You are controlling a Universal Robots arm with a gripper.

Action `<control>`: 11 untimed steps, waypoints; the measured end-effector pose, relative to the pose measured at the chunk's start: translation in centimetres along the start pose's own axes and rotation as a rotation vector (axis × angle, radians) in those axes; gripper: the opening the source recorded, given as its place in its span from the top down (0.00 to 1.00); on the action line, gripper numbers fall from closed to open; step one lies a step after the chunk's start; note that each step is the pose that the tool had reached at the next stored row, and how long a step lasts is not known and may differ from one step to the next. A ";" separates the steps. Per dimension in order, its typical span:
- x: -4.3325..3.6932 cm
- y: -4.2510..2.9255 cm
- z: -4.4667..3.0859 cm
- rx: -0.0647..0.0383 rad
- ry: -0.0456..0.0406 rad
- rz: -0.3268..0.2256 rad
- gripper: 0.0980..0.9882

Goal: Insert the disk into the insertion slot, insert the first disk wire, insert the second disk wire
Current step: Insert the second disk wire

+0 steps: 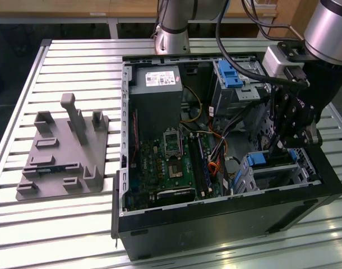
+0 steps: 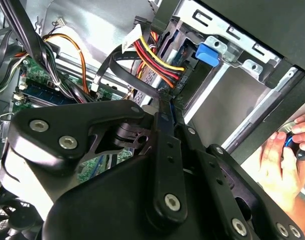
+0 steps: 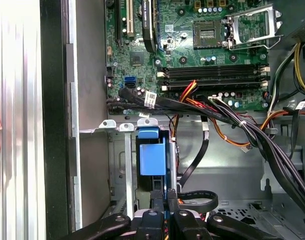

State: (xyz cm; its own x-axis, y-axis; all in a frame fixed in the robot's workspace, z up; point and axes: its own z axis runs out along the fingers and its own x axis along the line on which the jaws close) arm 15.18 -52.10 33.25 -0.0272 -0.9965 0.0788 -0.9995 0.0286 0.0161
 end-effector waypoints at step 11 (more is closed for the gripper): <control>0.08 -0.02 0.44 0.000 0.0000 -0.001 0.94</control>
State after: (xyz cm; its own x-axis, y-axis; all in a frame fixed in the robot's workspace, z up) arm 15.20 -52.21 32.82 -0.0267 -0.9965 0.0788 -0.9995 0.0280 0.0161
